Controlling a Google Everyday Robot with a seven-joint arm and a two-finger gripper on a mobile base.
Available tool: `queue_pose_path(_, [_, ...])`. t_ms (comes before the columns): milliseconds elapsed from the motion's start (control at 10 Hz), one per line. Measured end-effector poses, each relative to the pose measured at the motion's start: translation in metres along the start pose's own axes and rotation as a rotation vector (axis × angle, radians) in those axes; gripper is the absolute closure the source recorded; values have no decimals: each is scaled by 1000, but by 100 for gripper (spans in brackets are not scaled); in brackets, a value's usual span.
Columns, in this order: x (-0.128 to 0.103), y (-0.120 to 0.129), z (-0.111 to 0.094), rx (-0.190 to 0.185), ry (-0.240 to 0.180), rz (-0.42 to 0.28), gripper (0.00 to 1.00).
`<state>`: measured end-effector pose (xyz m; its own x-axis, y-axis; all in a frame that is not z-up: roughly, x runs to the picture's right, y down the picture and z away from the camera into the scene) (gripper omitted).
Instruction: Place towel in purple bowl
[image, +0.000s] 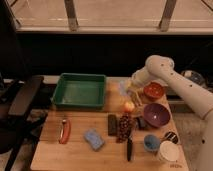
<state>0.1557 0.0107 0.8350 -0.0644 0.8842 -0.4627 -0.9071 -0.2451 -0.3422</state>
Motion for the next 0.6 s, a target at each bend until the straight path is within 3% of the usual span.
queue_pose_path(300, [45,-36,-33,91,30,98,100])
queue_pose_path(600, [87,-70,-58,213,62,218,100])
